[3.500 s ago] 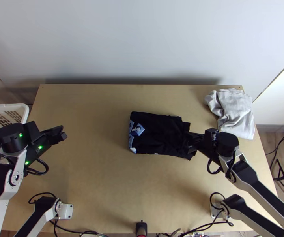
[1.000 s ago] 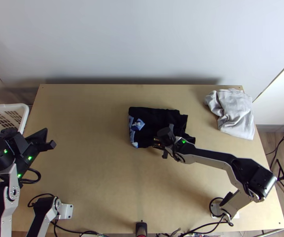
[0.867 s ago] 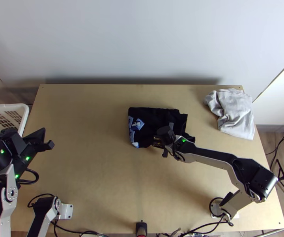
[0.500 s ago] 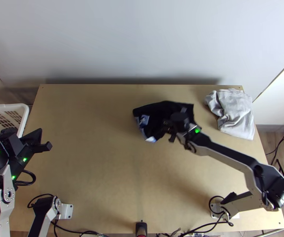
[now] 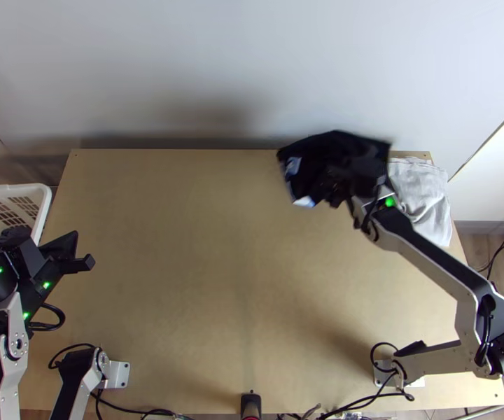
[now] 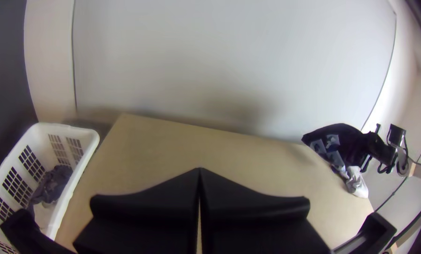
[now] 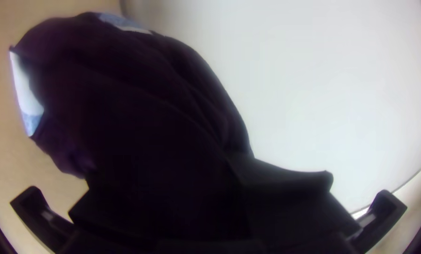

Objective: Fold the t-shirt

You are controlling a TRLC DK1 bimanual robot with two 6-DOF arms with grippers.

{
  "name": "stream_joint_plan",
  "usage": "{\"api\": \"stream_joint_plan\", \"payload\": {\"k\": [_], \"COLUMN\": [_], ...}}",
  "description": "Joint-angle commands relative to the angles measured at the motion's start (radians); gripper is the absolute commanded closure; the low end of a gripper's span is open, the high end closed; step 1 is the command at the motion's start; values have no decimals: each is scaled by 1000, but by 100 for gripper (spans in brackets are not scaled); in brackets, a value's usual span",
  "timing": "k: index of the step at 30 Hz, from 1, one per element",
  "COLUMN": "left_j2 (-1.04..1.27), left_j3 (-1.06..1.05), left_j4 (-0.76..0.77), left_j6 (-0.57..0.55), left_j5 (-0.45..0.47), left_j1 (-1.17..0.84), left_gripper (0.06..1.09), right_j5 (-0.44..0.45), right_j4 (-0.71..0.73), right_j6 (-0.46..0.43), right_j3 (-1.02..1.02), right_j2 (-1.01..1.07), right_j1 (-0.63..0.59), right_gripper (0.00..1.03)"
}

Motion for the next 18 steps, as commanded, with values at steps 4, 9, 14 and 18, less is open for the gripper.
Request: {"api": "stream_joint_plan", "payload": {"k": [4, 9, 14, 18], "left_j2": [-24, -33, -33, -33], "left_j3": [-27, -62, -85, -105], "left_j4": [-26, -26, -17, -2], "left_j6": [24, 26, 27, 27], "left_j5": [2, 2, 2, 4], "left_j1": [16, 21, 21, 21], "left_gripper": [105, 105, 105, 105], "right_j5": [-3, -14, -52, -68], "right_j4": [54, 57, 82, 119], "right_j6": [-75, -88, -128, -183], "right_j3": [87, 102, 104, 96], "right_j2": [37, 57, 62, 75], "right_j1": [-222, -332, -440, -521], "right_gripper": [100, 100, 100, 100]}}
